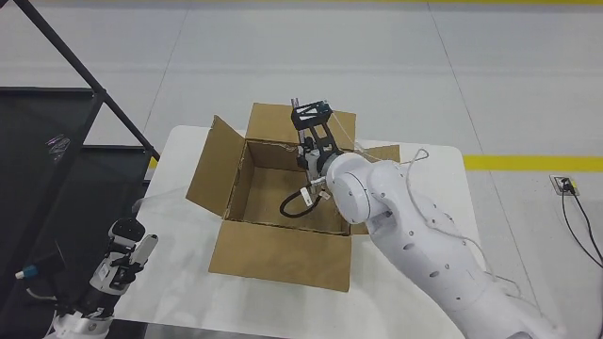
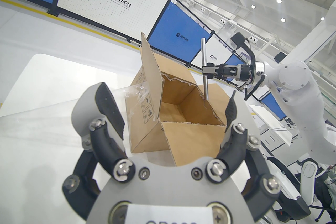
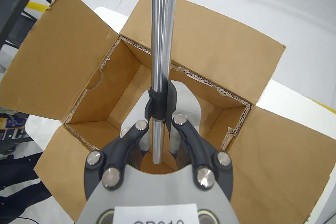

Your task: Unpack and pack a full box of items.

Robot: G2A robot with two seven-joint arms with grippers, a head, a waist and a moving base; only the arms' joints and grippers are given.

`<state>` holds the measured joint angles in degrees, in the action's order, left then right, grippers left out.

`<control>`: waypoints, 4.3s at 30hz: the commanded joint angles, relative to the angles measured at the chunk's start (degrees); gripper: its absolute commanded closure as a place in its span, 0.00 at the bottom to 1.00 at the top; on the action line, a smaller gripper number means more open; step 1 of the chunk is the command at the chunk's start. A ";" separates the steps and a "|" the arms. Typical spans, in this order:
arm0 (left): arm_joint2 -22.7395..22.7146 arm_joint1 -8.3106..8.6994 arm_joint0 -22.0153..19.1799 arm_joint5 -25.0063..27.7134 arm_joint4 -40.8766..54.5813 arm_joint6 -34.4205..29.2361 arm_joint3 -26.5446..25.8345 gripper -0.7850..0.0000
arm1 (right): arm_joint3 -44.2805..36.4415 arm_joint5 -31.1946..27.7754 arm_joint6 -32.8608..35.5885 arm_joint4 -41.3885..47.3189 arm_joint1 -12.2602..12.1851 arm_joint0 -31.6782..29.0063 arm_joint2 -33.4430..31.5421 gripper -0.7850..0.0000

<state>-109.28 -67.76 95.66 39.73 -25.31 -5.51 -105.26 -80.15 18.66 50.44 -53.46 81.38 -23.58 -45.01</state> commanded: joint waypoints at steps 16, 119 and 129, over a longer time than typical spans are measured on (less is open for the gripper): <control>0.00 0.00 0.00 0.00 0.00 0.00 0.00 0.00 | 11.12 -3.01 1.31 2.08 3.81 7.26 5.61 1.00; 0.00 0.00 0.00 0.00 0.00 0.00 0.00 0.00 | 64.88 -27.85 -3.02 0.56 28.60 20.13 17.66 0.16; 0.00 0.00 0.00 0.00 0.00 0.00 0.00 0.00 | 59.36 -24.95 -8.41 1.06 26.16 22.12 13.79 0.00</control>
<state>-109.28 -67.76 95.66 39.73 -25.31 -5.51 -105.26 -20.09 -6.59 42.74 -52.52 108.08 -1.55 -30.52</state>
